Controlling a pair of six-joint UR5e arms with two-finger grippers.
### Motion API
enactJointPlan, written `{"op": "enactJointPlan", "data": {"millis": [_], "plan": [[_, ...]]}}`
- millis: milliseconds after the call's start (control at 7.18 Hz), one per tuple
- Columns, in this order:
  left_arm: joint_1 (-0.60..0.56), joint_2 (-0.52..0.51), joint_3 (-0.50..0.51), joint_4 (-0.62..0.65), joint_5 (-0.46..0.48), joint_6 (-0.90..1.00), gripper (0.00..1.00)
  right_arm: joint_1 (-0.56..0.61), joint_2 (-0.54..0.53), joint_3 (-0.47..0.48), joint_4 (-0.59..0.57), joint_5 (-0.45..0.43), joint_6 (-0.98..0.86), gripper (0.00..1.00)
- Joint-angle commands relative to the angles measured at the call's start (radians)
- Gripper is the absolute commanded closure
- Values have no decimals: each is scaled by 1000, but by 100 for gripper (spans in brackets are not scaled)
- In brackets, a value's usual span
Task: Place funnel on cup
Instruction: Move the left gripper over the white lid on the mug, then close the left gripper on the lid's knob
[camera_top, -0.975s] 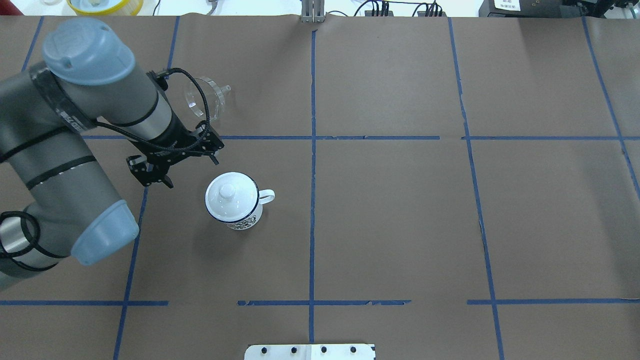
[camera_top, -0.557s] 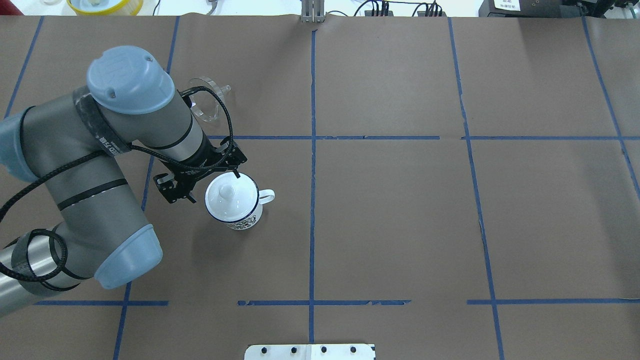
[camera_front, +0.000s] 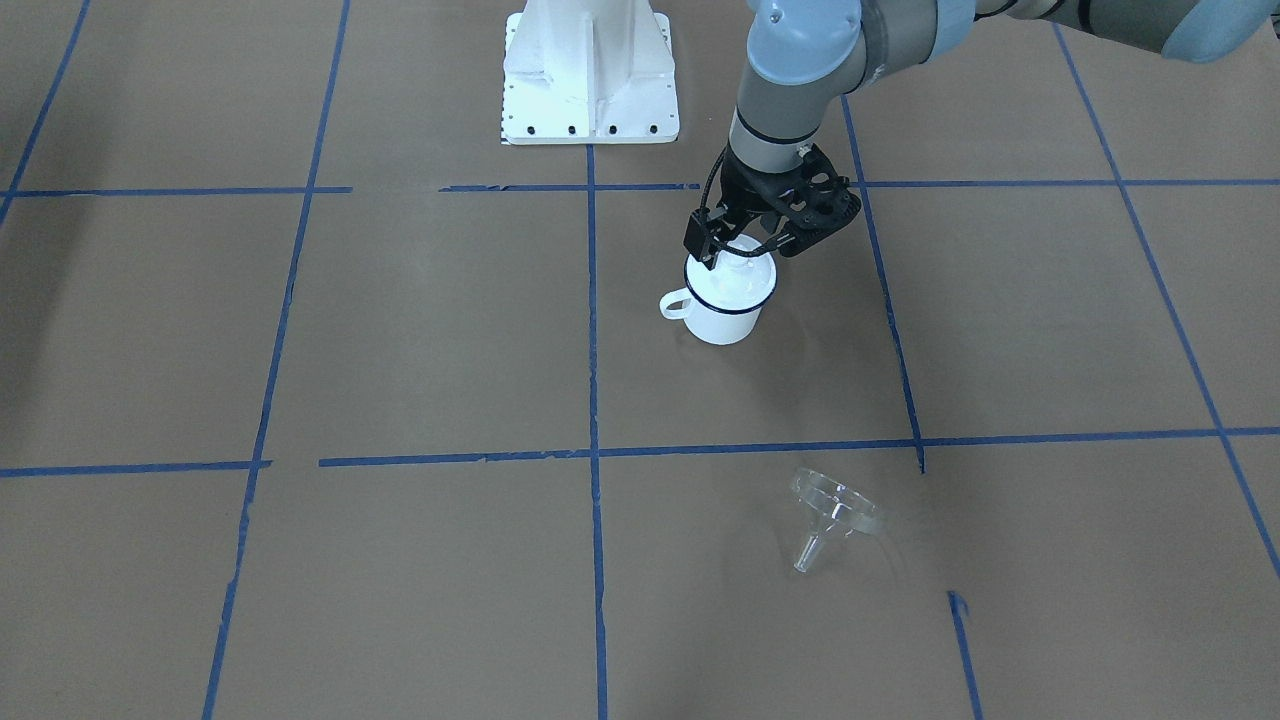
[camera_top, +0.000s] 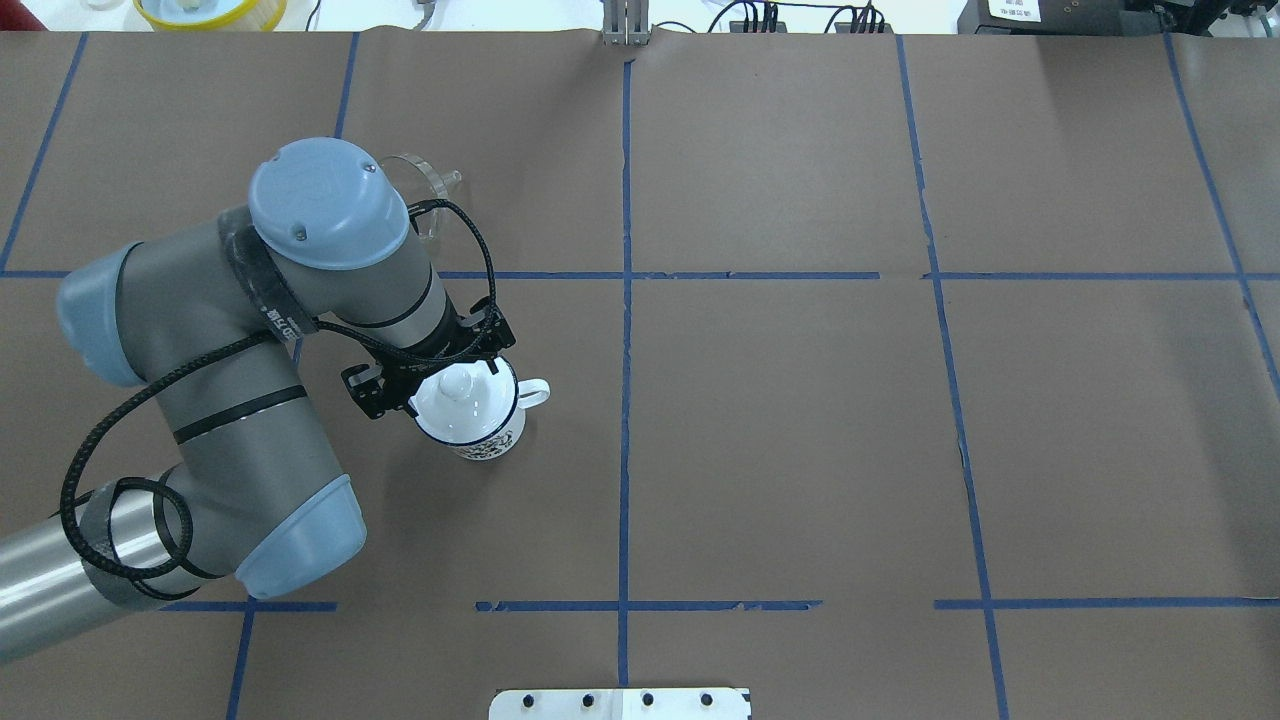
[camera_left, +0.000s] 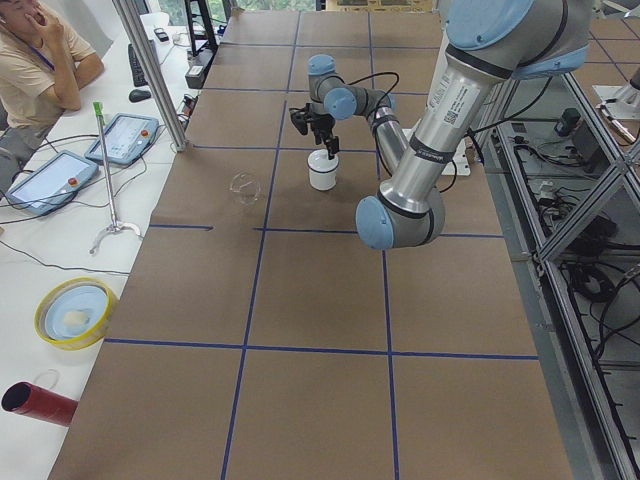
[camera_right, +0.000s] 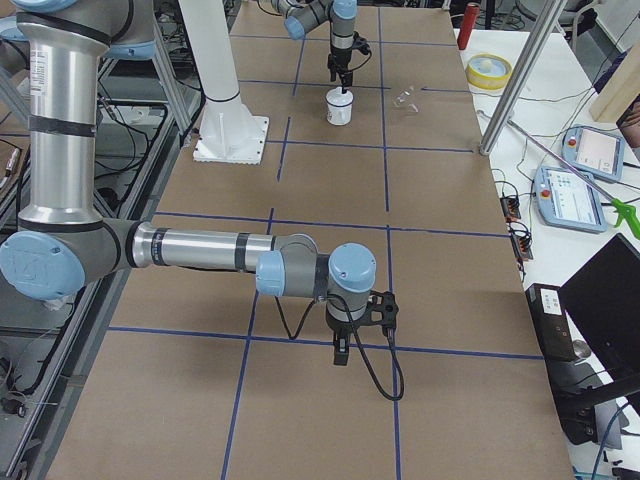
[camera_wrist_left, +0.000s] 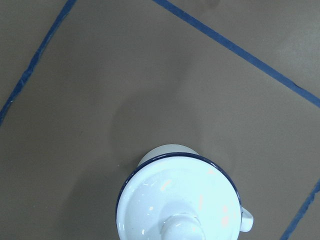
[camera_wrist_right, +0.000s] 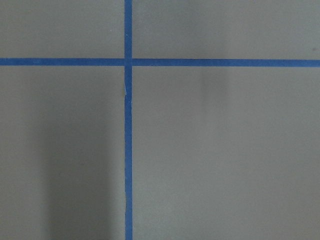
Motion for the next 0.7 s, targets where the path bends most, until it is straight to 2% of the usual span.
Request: {"op": "enactJointPlan", "data": {"millis": [0, 139, 279, 418, 557], "plan": [[3, 1, 4, 1, 7, 0, 41, 0, 0, 0, 0, 0, 0, 0], [3, 5, 6, -1, 7, 0, 58, 0, 0, 0, 0, 0, 0, 0], [3, 1, 7, 1, 7, 1, 83, 0, 0, 0, 0, 0, 0, 0], [3, -2, 3, 1, 5, 0, 100, 0, 0, 0, 0, 0, 0, 0], [3, -2, -5, 2, 4, -2, 100, 0, 0, 0, 0, 0, 0, 0]]}}
